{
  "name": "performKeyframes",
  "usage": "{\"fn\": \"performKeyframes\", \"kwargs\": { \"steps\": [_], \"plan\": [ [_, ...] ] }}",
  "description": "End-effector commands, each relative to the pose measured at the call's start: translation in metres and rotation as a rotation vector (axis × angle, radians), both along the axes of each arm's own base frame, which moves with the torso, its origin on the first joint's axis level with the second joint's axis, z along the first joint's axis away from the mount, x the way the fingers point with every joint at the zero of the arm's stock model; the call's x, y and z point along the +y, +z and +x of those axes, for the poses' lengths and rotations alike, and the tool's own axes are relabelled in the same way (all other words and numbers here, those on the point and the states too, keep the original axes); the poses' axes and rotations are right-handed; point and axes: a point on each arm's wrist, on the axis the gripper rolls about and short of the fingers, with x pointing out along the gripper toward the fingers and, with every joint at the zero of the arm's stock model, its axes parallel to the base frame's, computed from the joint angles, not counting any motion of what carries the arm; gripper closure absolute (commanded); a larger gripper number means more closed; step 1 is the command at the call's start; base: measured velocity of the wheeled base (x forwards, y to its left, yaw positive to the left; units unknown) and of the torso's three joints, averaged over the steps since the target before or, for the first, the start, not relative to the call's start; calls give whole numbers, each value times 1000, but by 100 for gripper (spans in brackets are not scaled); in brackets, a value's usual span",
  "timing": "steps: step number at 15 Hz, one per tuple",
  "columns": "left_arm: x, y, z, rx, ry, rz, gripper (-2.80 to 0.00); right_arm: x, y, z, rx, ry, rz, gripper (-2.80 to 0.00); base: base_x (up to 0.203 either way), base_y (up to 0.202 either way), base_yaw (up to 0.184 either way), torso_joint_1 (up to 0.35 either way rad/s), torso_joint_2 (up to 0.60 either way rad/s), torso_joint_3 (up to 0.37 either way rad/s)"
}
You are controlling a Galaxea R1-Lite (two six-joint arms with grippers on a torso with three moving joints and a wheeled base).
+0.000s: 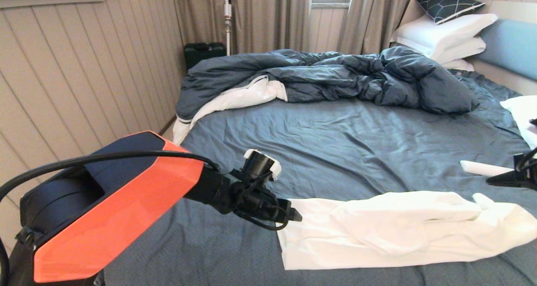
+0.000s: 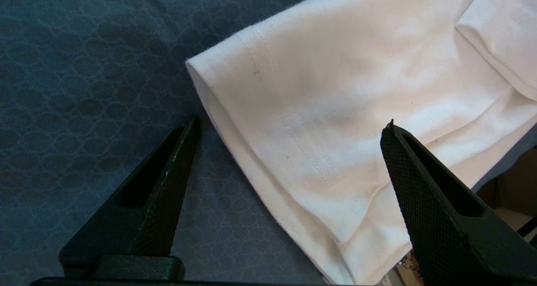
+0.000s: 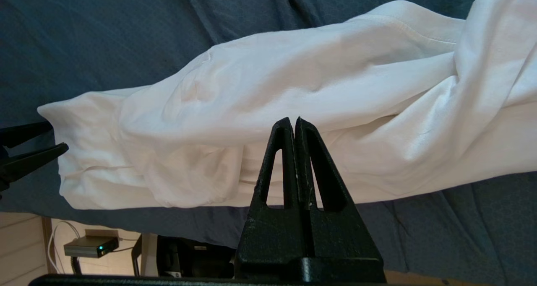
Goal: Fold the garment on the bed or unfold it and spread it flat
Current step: Unford the white T-shirt
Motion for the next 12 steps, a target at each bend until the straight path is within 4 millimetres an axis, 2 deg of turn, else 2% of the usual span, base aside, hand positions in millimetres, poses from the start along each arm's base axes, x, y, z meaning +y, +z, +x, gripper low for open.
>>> {"fn": "performKeyframes", "kwargs": {
  "steps": [1, 4, 5, 12],
  "plan": [
    [-3, -1, 2, 4, -1, 0, -280, 0, 0, 0, -1, 1, 2, 0, 0, 0, 0, 0, 0, 0],
    [-10, 0, -3, 12, -21, 7, -280, -1, 2, -2, -6, -5, -2, 0, 0, 0, 0, 0, 0, 0],
    [-13, -1, -5, 14, -30, 9, 0, -1, 3, -2, -9, -5, -4, 0, 0, 0, 0, 0, 0, 0],
    [-22, 1, -11, 6, -52, 4, 0, -8, 8, -6, -25, -31, -15, 0, 0, 0, 0, 0, 0, 0]
  ]
}}
